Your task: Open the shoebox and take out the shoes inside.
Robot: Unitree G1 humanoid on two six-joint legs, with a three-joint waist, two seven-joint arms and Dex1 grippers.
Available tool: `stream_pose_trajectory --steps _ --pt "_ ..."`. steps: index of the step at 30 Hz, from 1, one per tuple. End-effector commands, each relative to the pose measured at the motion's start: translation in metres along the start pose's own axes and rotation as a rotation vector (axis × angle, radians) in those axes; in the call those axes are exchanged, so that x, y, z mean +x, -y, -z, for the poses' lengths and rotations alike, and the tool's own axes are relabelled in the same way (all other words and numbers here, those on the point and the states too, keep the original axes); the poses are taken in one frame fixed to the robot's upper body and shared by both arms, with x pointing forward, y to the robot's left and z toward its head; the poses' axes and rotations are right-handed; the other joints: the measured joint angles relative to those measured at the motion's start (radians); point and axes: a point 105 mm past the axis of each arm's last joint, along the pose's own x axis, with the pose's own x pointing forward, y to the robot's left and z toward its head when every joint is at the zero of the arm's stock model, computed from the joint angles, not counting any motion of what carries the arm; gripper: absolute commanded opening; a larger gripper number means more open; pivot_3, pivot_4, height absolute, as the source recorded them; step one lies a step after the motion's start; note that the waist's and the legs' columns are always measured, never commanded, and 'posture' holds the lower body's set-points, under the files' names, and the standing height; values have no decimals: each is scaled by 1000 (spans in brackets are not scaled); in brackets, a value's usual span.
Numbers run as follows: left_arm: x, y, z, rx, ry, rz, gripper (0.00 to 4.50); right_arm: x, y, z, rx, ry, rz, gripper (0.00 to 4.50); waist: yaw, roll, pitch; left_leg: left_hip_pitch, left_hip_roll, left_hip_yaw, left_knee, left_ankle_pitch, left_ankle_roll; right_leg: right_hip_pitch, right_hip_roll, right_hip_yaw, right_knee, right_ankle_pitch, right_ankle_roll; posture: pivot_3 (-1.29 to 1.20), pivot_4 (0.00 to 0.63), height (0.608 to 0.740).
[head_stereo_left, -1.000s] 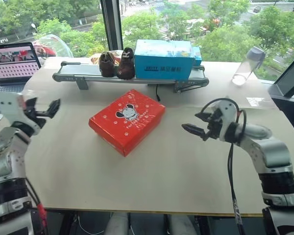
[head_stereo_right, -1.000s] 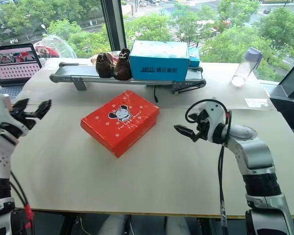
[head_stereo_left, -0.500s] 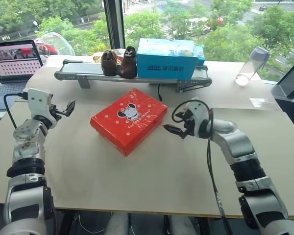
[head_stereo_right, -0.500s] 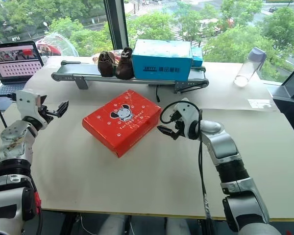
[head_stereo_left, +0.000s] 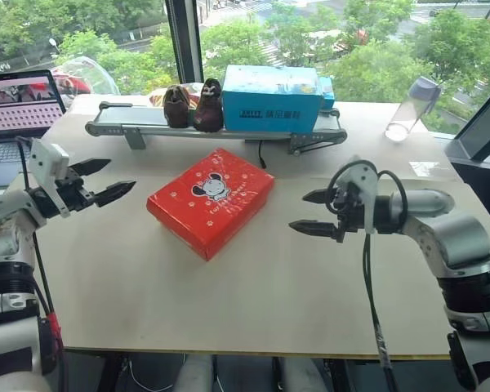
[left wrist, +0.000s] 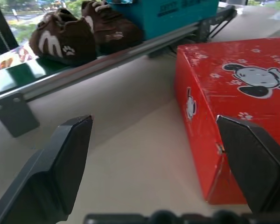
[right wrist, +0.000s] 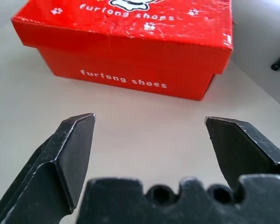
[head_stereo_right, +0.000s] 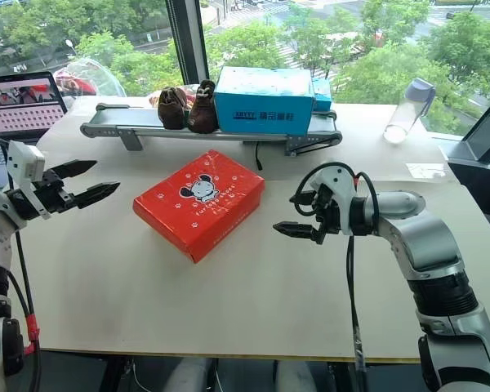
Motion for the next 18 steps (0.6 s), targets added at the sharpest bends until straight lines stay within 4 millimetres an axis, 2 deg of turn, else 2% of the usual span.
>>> stream_pose_trajectory --steps 1,4,7,11,13,16,17,18 --pt "4 11 -20 74 2 78 4500 14 -10 3 -7 6 -36 4464 -2 0 0 0 0 0 0 0 0 0 0 0 0 0 0 0 150 740" --pt "-3 18 -20 86 -27 125 4500 20 -16 8 18 7 -65 4464 -4 0 0 0 0 0 0 0 0 0 0 1 0 0 0 0 150 740" --pt "-10 9 -16 90 -51 68 4500 21 -15 8 13 9 -63 4464 -5 0 0 -1 0 0 0 0 0 -2 0 1 0 0 0 0 150 740" --pt "-10 -34 1 95 -97 -239 4500 22 4 12 -17 -16 47 4464 1 0 0 1 0 0 1 0 0 0 0 1 1 0 0 0 150 740" --pt "-8 -45 1 77 -76 -319 4500 21 14 12 -18 -20 106 4464 4 0 0 1 0 0 1 0 0 0 0 0 1 0 0 0 150 740" --pt "4 -39 -11 68 9 -263 4500 17 18 7 0 -1 138 4464 10 -1 0 0 0 0 1 0 0 0 0 1 1 0 1 0 150 740" --pt "7 -34 -14 64 27 -226 4500 15 17 6 7 5 140 4222 12 -1 0 -1 0 0 1 0 0 -1 0 1 1 0 1 0 150 740" --pt "9 -28 -17 58 45 -175 4248 13 15 6 15 8 136 3958 13 -1 1 -1 0 0 1 0 0 -1 0 1 1 0 1 0 150 740"
